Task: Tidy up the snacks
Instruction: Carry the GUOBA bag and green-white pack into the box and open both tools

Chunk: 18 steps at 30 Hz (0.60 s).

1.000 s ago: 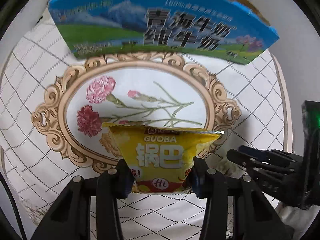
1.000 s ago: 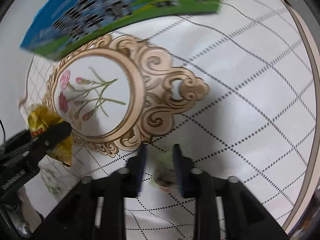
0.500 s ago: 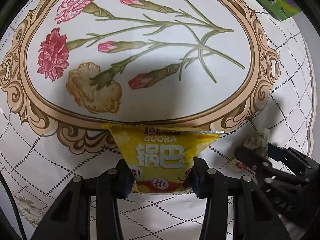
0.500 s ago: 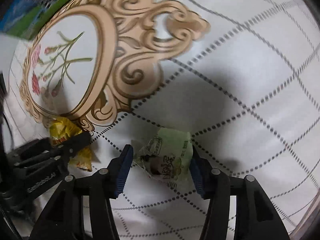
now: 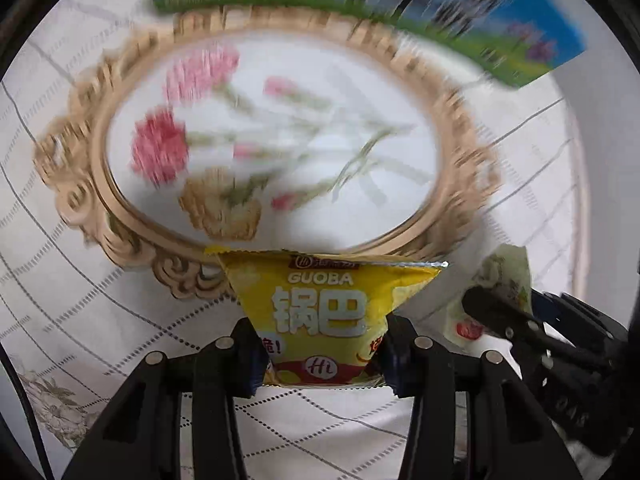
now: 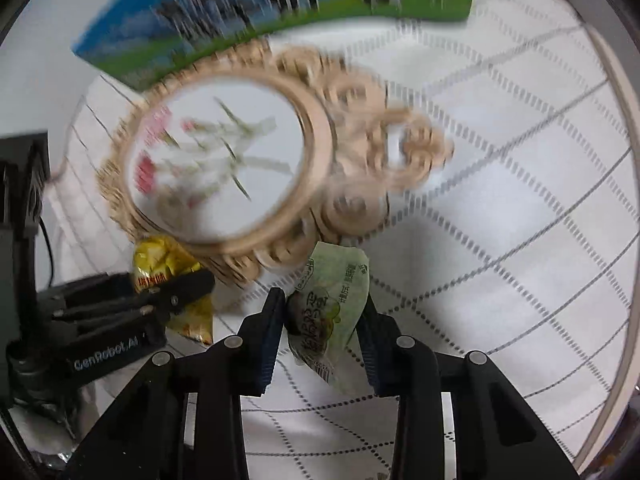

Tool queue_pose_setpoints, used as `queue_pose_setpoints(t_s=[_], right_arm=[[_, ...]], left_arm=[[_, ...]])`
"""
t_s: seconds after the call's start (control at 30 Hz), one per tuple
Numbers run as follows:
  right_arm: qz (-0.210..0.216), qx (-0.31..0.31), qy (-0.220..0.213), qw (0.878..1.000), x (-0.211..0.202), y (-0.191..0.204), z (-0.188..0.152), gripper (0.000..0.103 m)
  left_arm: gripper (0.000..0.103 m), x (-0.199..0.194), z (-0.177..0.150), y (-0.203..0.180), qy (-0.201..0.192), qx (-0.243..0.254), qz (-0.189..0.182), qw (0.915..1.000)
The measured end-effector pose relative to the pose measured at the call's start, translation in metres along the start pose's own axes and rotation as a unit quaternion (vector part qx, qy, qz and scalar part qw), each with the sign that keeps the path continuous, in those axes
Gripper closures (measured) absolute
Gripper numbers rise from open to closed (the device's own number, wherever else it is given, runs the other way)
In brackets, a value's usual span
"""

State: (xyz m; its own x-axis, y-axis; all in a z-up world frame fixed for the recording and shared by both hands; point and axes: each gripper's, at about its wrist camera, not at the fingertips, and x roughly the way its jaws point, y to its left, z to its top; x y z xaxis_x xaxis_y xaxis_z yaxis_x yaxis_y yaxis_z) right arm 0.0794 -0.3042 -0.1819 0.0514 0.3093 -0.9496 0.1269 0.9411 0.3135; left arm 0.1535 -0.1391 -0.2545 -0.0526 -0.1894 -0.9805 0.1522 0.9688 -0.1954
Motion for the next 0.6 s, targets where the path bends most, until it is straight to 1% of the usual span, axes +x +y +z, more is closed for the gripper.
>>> queue_pose_setpoints(t_s=[0.1,0.13,0.2,0.23,0.3,0.33,0.37,0.4,0.47,0.53,0.6], right_arm=[[0.022,0.001,-0.038,0.999,-0.041,0.002,0.024,0.065],[0.026,-0.001,-0.048,0.998,-0.051,0.003,0.027,0.065],[0.037,-0.008,-0.088,0.995,-0.089,0.007,0.053,0.065],[0.040,-0.010,-0.106,0.994,-0.101,0.013,0.062,0.065],[0.042,-0.018,-0.133,0.990,-0.123,0.019,0.087,0.065],[0.039,-0.021,-0.148,0.988,-0.133,0.027,0.101,0.065],[0.032,-0.028,-0.163,0.986,-0.140,0.035,0.117,0.065],[0.022,-0.034,-0.175,0.984,-0.148,0.037,0.134,0.065],[0.011,-0.036,-0.182,0.983,-0.148,0.041,0.164,0.065],[0.000,-0.034,-0.176,0.984,-0.136,0.047,0.192,0.065],[-0.019,-0.032,-0.161,0.986,-0.115,0.052,0.216,0.065]], left_arm=[[0.061,-0.050,0.023,-0.005,-0.044,0.013,-0.018,0.9988],[0.061,-0.071,0.035,-0.008,-0.063,0.019,-0.022,0.9976],[0.061,-0.108,0.059,-0.011,-0.100,0.033,-0.025,0.9942],[0.061,-0.119,0.063,-0.013,-0.114,0.038,-0.022,0.9926],[0.061,-0.143,0.088,-0.012,-0.144,0.051,-0.006,0.9883],[0.061,-0.153,0.103,-0.013,-0.157,0.055,0.008,0.9860],[0.060,-0.160,0.115,-0.009,-0.162,0.060,0.018,0.9848],[0.060,-0.163,0.133,-0.007,-0.163,0.065,0.031,0.9840],[0.060,-0.159,0.158,-0.001,-0.158,0.065,0.054,0.9837],[0.060,-0.144,0.180,0.008,-0.140,0.065,0.077,0.9850],[0.060,-0.127,0.199,0.021,-0.116,0.060,0.101,0.9863]])
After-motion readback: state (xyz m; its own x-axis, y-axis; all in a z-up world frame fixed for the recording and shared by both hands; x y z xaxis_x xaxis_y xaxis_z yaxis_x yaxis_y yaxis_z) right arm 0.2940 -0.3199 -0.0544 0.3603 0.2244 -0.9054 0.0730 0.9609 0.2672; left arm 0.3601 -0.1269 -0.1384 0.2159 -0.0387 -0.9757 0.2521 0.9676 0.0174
